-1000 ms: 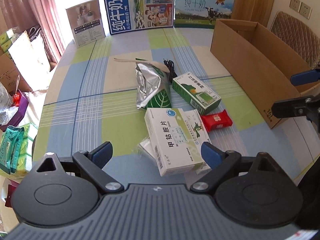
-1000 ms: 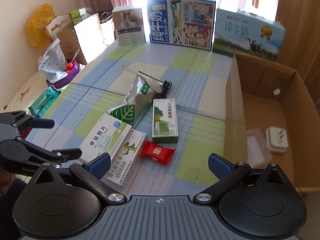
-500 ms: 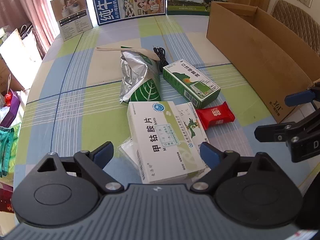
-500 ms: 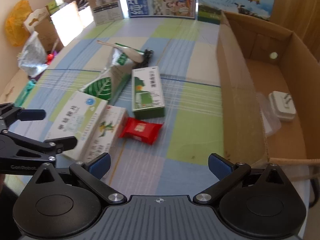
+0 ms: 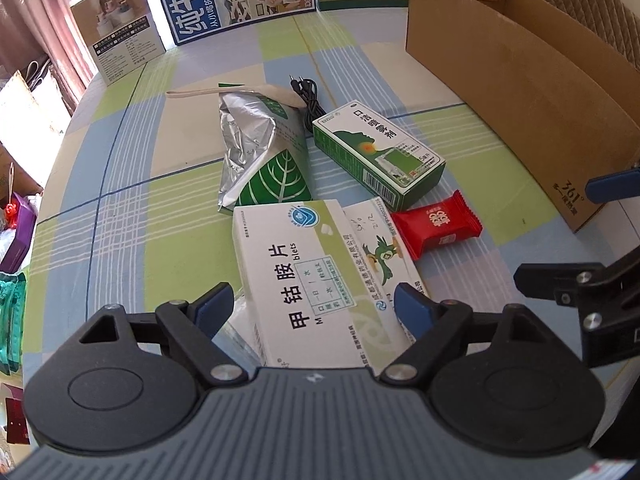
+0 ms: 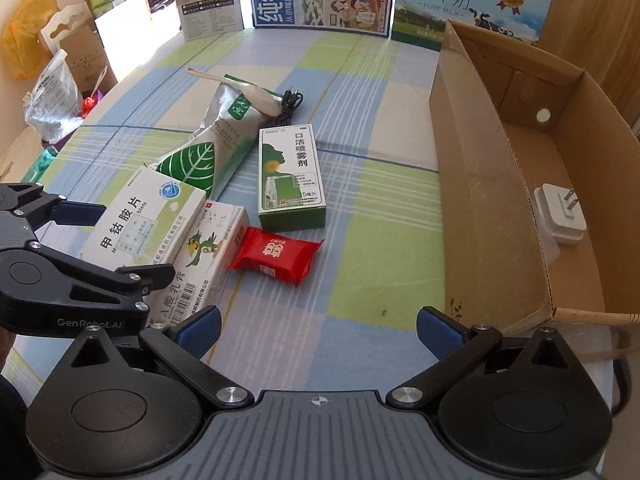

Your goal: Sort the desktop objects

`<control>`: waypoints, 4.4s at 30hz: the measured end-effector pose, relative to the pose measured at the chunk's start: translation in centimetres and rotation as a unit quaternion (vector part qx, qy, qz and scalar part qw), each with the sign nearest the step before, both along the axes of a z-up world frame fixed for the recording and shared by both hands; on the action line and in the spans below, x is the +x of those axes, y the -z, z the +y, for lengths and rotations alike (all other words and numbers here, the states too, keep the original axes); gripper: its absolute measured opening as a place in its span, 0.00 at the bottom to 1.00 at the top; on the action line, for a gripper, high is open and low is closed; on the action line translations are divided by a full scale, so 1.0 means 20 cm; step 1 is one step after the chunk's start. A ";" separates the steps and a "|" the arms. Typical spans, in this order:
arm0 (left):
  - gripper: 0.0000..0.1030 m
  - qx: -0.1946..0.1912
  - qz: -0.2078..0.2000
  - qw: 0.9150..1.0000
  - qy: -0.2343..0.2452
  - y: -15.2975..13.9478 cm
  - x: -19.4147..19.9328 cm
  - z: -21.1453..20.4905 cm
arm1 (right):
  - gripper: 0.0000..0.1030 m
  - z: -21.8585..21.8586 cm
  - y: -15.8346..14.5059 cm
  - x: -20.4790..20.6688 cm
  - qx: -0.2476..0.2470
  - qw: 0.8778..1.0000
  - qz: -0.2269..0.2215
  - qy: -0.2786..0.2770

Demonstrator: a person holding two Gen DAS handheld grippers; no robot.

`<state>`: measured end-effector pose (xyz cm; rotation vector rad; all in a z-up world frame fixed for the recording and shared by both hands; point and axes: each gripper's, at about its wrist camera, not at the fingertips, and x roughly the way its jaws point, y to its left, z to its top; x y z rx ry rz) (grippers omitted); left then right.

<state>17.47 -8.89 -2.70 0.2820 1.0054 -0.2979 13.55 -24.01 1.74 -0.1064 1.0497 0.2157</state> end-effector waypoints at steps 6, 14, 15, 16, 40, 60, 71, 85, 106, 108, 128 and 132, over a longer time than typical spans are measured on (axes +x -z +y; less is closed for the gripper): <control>0.68 0.014 -0.002 1.000 -0.006 0.02 0.00 0.07 | 0.98 -0.01 0.00 0.00 0.004 1.000 -0.003 0.004; 0.66 0.011 -0.009 1.000 -0.007 0.00 0.00 0.19 | 0.98 0.05 0.02 -0.01 0.023 1.000 -0.009 -0.014; 0.66 0.009 -0.010 1.000 -0.007 0.00 0.01 0.20 | 0.98 0.06 0.02 -0.01 0.030 0.999 -0.009 -0.016; 0.66 0.007 -0.009 1.000 -0.007 0.00 0.01 0.21 | 0.98 0.07 0.03 -0.01 0.037 0.999 -0.008 -0.018; 0.66 -0.054 0.000 0.998 -0.010 -0.01 0.02 0.44 | 0.49 0.37 0.26 0.12 0.076 0.995 0.042 -0.053; 0.66 -0.021 -0.026 0.998 0.053 0.03 -0.09 0.35 | 0.39 0.20 0.25 0.03 0.064 0.996 0.050 -0.043; 0.66 -0.008 -0.038 0.998 0.059 0.05 -0.05 0.29 | 0.37 0.20 0.25 0.04 0.068 0.996 0.035 -0.050; 0.65 -0.059 -0.045 0.997 0.037 -0.08 -0.23 0.36 | 0.34 0.16 0.15 -0.04 0.088 0.995 0.012 -0.035; 0.65 -0.117 -0.060 0.991 0.025 -0.25 -0.30 0.33 | 0.34 0.03 -0.08 -0.08 0.102 0.994 -0.033 -0.021; 0.65 -0.115 -0.061 0.991 0.027 -0.26 -0.30 0.30 | 0.34 0.01 -0.11 -0.09 0.101 0.994 -0.040 -0.019; 0.65 -0.129 -0.087 0.986 0.056 -0.50 -0.28 -0.03 | 0.34 -0.29 -0.46 -0.15 0.090 0.989 -0.117 0.023; 0.65 -0.131 -0.090 0.985 0.067 -0.54 -0.27 -0.12 | 0.34 -0.38 -0.50 -0.14 0.084 0.988 -0.127 0.033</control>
